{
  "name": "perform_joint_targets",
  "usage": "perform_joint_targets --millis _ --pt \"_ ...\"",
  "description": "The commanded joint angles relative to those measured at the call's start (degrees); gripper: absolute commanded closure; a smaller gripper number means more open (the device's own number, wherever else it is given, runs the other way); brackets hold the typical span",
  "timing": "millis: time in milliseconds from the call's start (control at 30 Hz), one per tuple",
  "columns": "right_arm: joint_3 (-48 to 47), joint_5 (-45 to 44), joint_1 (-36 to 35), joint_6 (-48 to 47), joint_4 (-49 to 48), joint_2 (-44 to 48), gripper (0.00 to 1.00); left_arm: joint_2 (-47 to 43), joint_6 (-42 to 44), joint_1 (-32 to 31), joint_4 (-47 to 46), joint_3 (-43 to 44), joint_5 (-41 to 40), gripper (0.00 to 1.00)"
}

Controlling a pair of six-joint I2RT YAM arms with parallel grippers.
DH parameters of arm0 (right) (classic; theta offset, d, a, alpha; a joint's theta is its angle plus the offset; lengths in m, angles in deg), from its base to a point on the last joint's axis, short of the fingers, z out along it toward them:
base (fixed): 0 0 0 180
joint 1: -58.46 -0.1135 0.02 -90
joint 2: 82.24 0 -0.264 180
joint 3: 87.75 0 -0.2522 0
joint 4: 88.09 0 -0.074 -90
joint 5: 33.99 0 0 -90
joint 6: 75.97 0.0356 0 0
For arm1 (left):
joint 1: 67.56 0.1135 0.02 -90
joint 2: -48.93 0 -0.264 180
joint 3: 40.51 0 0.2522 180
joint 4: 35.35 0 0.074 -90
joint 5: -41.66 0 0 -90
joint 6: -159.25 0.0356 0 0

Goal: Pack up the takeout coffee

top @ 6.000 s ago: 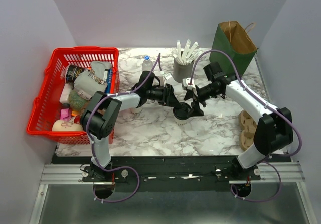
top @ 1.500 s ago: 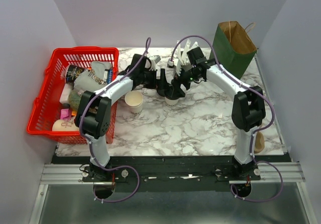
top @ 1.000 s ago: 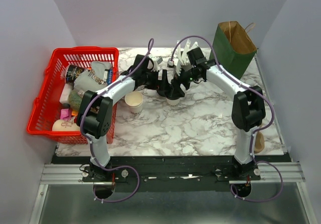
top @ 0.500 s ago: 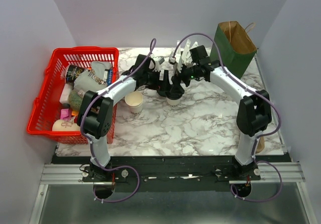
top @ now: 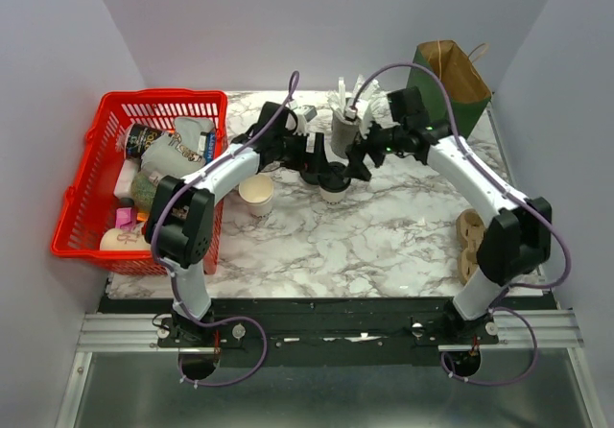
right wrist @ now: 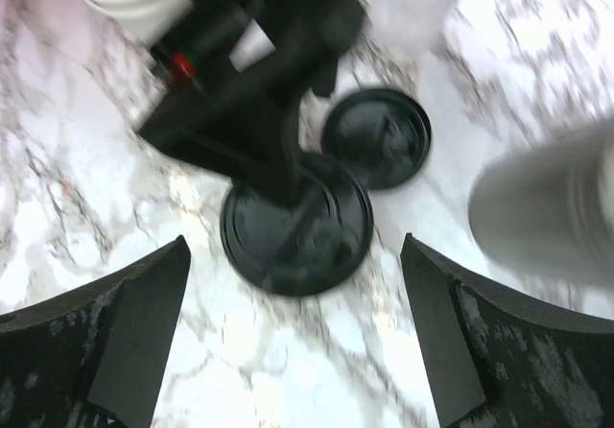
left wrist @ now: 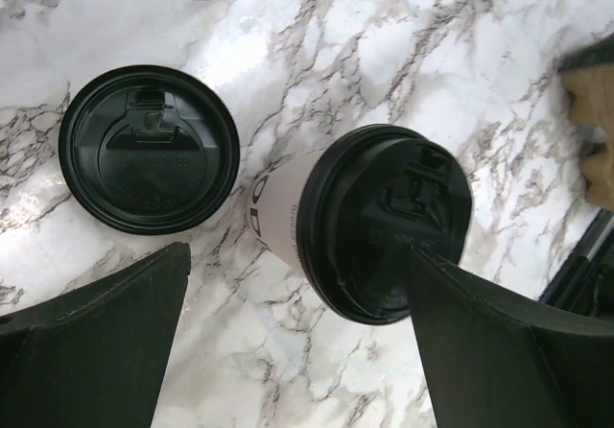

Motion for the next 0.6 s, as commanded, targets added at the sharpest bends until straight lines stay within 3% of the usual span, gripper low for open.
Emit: perform_joint_targets --millis 0,200,333,500,567 --pt "5.25 -13.55 4.92 2.15 6.99 11.38 0.02 -6.69 -1.2 0.71 -1.78 3.46 5.76 0.01" --pt "14.92 -21.83 15.81 1.98 21.83 25.69 0.08 -10.73 -1.81 2.21 -0.46 4.09 8.31 0.01" --pt "21.15 -24.57 25.31 0.66 31.06 32.12 0.17 -12.67 -2.43 2.56 -0.72 3.73 8.67 0.01" --pt "24.85 -22.56 41.9 -1.01 36.61 34.69 0.25 -13.99 -2.87 2.21 -0.9 5.66 6.13 0.01" --pt "25.56 -22.9 44.31 -2.06 38.64 34.77 0.3 -14.43 -1.91 2.21 0.77 7.33 3.68 0.01"
